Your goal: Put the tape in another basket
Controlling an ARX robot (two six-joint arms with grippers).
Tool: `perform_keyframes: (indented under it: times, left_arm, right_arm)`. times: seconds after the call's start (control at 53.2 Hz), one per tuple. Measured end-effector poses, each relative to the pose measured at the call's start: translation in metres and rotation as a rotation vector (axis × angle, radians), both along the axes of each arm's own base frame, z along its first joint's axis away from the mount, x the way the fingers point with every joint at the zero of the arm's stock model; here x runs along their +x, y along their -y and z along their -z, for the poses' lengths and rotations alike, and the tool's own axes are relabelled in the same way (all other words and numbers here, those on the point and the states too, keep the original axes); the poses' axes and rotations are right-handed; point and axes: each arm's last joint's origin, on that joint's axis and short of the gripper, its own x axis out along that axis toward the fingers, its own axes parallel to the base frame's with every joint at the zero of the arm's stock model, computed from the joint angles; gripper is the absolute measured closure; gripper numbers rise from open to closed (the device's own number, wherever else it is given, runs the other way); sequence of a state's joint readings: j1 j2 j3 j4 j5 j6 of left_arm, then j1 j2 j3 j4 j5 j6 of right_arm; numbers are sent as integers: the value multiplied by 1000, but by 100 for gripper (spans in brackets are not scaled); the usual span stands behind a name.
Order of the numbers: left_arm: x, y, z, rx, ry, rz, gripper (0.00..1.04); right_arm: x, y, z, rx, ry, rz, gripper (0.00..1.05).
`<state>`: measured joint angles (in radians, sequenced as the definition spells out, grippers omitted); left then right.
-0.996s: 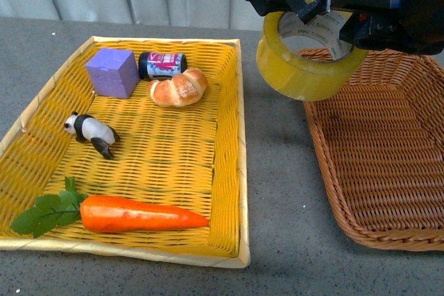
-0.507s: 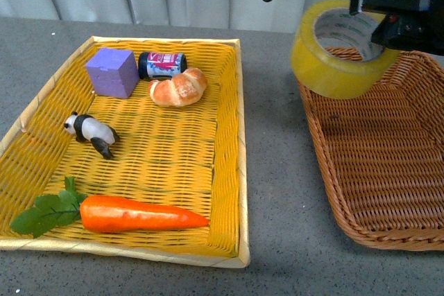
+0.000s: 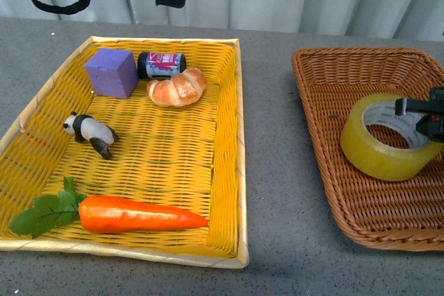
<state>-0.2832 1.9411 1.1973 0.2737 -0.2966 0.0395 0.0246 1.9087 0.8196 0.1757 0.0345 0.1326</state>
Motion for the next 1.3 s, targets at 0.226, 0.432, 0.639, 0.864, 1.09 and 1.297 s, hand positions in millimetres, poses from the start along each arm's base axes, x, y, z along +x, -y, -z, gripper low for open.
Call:
perform_keyframes:
  times: [0.226,0.432,0.639,0.864,1.09,1.297]
  left_arm:
    - [-20,-10,-9,-40,74,-99,6]
    - [-37,-18,-14,-48,161,-228,6]
    - [-62,-33,-17,-177,377,-38,26]
    - [-121,-64,-7,-187,450,4,66]
    - [-169,-85,6,-179,436,1,101]
    - [-199,-93,9,-181,444,7,101]
  right_arm:
    - [-1,2,1,-11,17,-4,75]
    - [-8,6,-17,-49,126,10,41]
    - [-23,7,-25,-57,515,-61,36]
    - [-75,8,-53,-95,906,-62,75]
    - [-116,7,-58,-97,888,-69,104]
    - [-141,7,-63,-96,888,-70,104]
